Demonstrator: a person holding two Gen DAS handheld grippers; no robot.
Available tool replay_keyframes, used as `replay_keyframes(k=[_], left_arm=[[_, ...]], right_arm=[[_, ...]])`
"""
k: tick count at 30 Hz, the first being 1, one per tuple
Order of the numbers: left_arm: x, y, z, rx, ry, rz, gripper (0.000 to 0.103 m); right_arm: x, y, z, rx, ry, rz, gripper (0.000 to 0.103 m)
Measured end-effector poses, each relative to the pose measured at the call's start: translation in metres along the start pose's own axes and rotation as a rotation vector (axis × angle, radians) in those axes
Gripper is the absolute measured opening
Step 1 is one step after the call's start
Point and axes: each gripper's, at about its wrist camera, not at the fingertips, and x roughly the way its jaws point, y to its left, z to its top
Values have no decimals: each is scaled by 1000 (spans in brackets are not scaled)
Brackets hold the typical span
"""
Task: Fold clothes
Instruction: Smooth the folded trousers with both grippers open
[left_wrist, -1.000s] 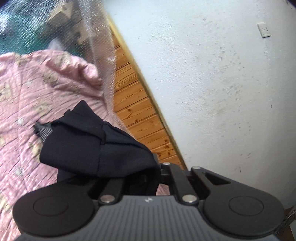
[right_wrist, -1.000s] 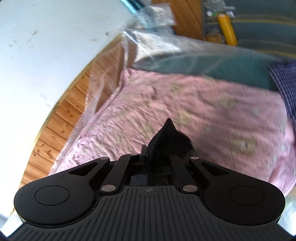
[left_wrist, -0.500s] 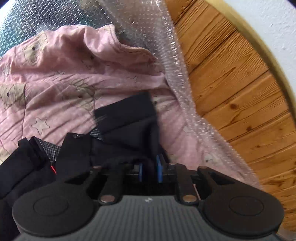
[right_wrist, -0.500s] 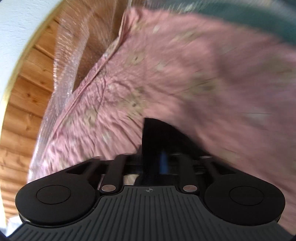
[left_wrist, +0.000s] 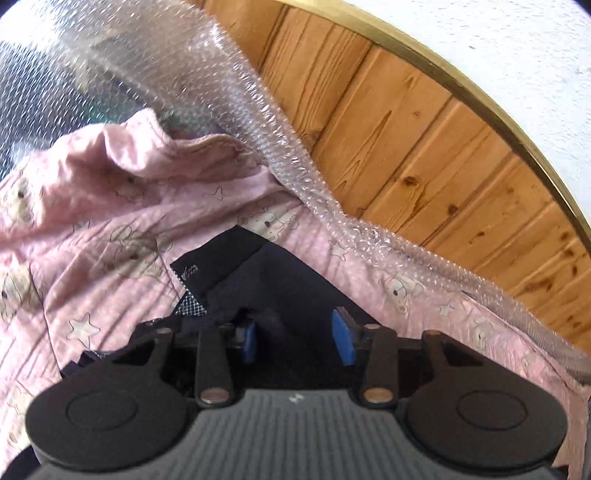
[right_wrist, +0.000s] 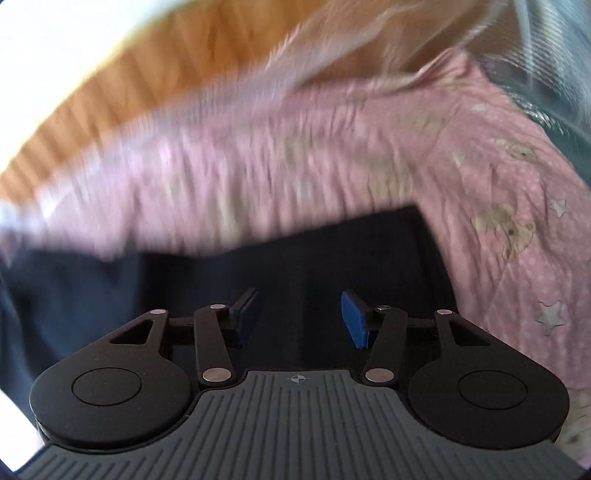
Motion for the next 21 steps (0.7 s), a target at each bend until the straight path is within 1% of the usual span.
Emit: replay_keyframes(k=[1,2,3,4,5,6,8,9,11,12,13,14,16,17,18,19,20,21], left_arm=[[-2,1,2,-3,-1,-32,47],[-1,-2,7,-8,2,-61,55],[1,-4,13,-12,6,-90,59],[3,-7,18,-16,9,-118,62],[4,-9,24,-20,13,-147,62],[9,-14,29,-11,27,-157,62],[20,-23,40,11,58,-171,75],[28,-28,42,43,94,-129,75],[35,-30,38,80,131,-77,74],[33,-26,37,51,129,-80,74],[31,-22,36,15,125,-86,75],[29,-17,35,-21,121,-93,75],[25,-8,33,-94,112,-106,75],[22,-3,32,-130,107,-113,75],[20,4,34,-228,84,-168,77],[18,10,36,-337,58,-230,85],[20,14,39,-420,46,-254,91],[27,13,42,-449,76,-192,91]], right_arm=[[5,1,-3,-18,8,-73,46],[5,1,-2,-23,-7,-128,45],[6,4,2,-20,5,-176,46],[8,7,7,-15,15,-214,49],[11,11,11,-15,24,-242,53],[14,15,13,-24,26,-257,53],[16,20,15,-39,18,-283,57],[16,19,16,-34,20,-287,58],[17,13,18,-12,26,-285,70],[17,8,19,6,29,-278,73],[17,2,18,30,31,-263,78],[18,-4,17,54,33,-249,82],[20,-13,15,88,37,-224,85],[21,-13,15,81,37,-222,85],[21,-13,14,73,37,-220,85],[22,-14,14,67,36,-219,85],[22,-13,13,65,34,-219,86],[22,-13,13,63,31,-219,86]])
